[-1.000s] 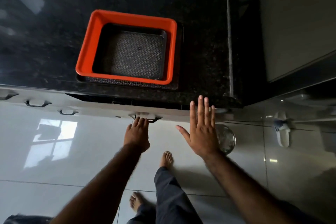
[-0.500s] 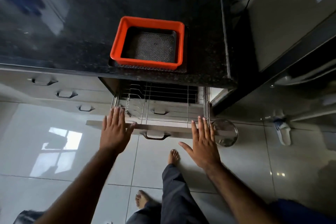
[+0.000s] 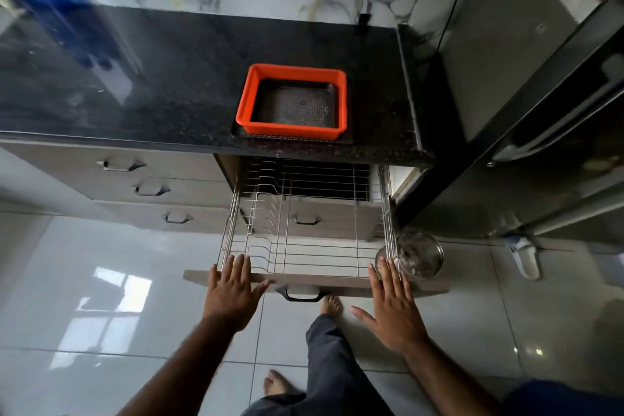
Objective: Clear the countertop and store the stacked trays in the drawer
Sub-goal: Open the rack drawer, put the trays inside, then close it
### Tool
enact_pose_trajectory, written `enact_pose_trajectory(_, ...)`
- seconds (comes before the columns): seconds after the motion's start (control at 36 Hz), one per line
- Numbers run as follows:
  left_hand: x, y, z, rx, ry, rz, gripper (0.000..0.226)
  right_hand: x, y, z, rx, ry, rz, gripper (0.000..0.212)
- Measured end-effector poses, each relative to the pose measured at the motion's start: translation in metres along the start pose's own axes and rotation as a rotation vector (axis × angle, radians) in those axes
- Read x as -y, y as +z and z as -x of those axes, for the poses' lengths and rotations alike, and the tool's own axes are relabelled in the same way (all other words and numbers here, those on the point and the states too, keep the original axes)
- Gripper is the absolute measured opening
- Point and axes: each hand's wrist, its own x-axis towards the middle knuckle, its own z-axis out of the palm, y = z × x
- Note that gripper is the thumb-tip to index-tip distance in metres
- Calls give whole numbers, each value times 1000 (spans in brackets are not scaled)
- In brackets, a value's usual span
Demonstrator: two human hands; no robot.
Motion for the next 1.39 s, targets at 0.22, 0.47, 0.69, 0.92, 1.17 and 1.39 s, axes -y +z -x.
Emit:
enact_pose_trajectory(0.22, 1, -21, -4, -71, 4, 80, 94, -3, -3, 1, -14, 0, -152, 94)
enact_pose_trajectory(0.47, 10, -155, -144, -350, -32, 472, 77, -17, -109, -159, -208, 68, -452, 92)
enact_pose_trajectory(0.69, 39, -222, -282, -299, -242, 536, 33, -22, -166, -320, -252, 178, -636, 51)
enact_pose_trajectory(0.92, 39, -221, -354, -257, -404, 764, 26, -23, -168, -407, -197, 367, -715, 42)
enact_pose_trajectory(1.17, 29, -232, -358, -299, -423, 811, 32, -26, -171, -425, -188, 499, -980, 32)
enact_pose_trajectory(1.39, 16, -249, -288, -332, -308, 874, 25, -40, -186, -346, -241, 459, -1048, 37)
